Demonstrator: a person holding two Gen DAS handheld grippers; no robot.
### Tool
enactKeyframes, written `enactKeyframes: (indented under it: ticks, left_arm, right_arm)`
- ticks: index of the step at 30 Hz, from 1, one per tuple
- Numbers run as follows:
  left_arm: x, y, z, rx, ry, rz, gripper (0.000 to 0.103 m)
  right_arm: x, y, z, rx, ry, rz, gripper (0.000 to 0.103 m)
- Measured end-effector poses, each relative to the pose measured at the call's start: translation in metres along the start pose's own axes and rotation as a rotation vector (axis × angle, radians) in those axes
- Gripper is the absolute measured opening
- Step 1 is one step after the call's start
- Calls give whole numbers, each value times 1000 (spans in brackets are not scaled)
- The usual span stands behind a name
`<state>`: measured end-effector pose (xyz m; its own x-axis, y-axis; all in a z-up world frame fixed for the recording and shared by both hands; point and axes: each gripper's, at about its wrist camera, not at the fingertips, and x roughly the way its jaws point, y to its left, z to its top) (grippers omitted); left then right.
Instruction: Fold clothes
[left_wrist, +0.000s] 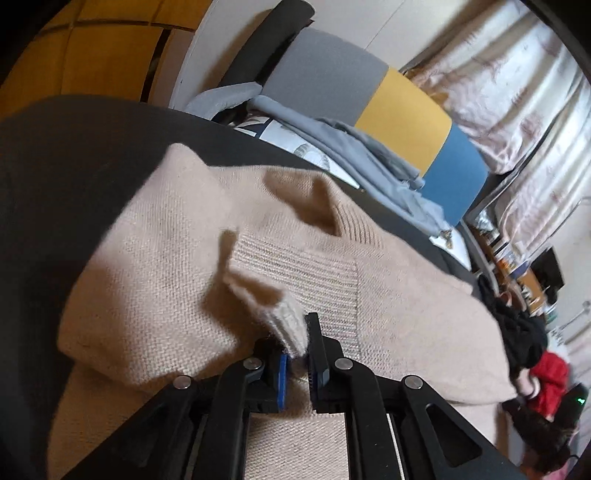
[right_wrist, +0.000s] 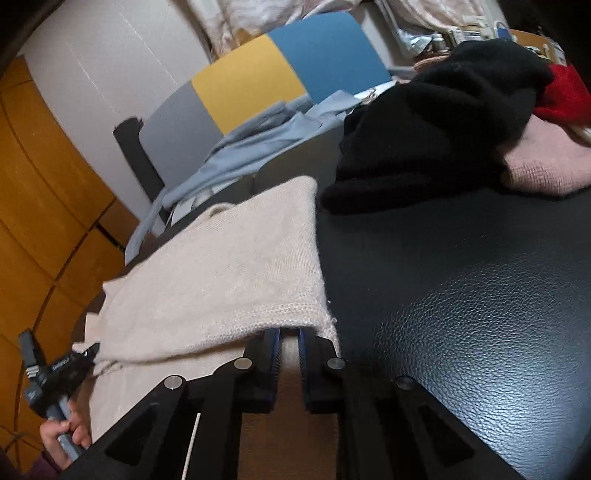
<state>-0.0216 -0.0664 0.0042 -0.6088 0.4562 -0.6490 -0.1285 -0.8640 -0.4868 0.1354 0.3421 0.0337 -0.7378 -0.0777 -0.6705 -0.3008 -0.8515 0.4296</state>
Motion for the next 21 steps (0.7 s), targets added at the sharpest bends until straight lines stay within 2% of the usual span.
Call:
enactKeyframes:
  ticks: [2,4,6,7,9,12,15,18,20,21]
  left_arm:
    - [-2,-2,1,2,5,-22,26]
    - [-10,-12,1,47,2,-24,54]
    - [-24,-26,0,109,-63,2,69]
    - [-31,-33,0,142,-113,25,75]
    - [-40,-48,1,207,-182,62,81]
    - [-25,-59,9,276,-152,125,81]
    - [-1,-54,16,288,-97,197,81]
    - [22,-32,18,237,-13,284,81]
    - [22,-17,21,172,-7,256,81]
    - [20,-14,21,164,-18,245,81]
  right_arm:
    - [-19,12,2,-60,-30,16,10]
    - [-37,26,6,-126,-74,34,11]
    - [-44,45,17,-194,-113,42,22]
    - [-40,51,22,-209,-111,51,22]
    - [-21,65,34,-229,-83,67,22]
    - [20,90,45,-304,-21,84,22]
    - [61,112,46,-415,60,98,22]
    - [86,115,42,-513,79,-6,19]
    - [92,102,45,-531,47,-117,22]
    - [93,95,48,-515,39,-141,28]
